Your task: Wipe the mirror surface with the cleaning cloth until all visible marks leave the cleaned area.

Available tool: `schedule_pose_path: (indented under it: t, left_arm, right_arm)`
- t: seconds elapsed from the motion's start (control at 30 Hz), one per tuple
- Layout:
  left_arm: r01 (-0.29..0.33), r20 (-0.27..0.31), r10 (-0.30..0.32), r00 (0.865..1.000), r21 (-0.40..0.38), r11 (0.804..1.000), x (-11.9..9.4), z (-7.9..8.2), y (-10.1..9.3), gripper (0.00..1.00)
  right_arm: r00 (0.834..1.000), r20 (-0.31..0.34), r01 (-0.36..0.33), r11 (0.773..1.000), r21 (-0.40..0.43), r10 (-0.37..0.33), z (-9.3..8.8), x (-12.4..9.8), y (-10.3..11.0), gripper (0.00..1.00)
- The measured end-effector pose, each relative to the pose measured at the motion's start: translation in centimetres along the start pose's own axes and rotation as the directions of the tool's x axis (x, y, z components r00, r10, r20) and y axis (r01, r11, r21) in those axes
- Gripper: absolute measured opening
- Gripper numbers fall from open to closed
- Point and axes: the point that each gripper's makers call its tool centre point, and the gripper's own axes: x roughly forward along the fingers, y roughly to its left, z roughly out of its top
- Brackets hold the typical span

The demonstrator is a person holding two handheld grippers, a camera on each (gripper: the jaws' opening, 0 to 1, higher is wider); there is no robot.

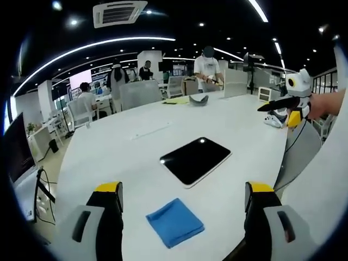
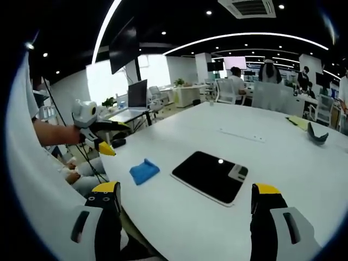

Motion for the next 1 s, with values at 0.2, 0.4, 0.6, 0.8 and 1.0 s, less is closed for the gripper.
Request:
schedule_pose_path:
  t: [0.2,0.4,0.6,0.8,1.0]
  left_arm:
    - [0.003,-0.037,-0.003,0.999,0.005,1.0,0.9,-1.6,0.3,0.92]
    - [0.01,-0.075,-0.01,0.997,-0.002,1.0,1.3,-2.8,0.6,0.82]
    - [0.019,-0.1,-0.018,0.995,0.007,1.0,1.9,-3.6,0.9,0.8]
    - [0.029,-0.127,-0.028,0.991,0.01,1.0,2.7,-4.6,1.1,0.8]
    - [0.043,-0.152,-0.039,0.988,0.018,0.999,3.5,-5.8,1.0,0.75]
  right_arm:
    - [1.0,-0.003,0.005,1.0,0.002,-0.005,0.0,0.0,0.0,1.0]
    - [1.0,-0.012,0.013,1.0,0.011,-0.012,-0.3,0.0,-0.1,1.0]
    - [1.0,-0.019,0.018,1.0,0.018,-0.018,-0.6,0.1,-0.1,1.0]
    - [0.999,-0.029,0.023,1.0,0.02,-0.023,-0.8,0.1,-0.2,0.99]
    - [0.999,-0.038,0.028,0.999,0.025,-0.027,-0.9,0.1,-0.4,0.99]
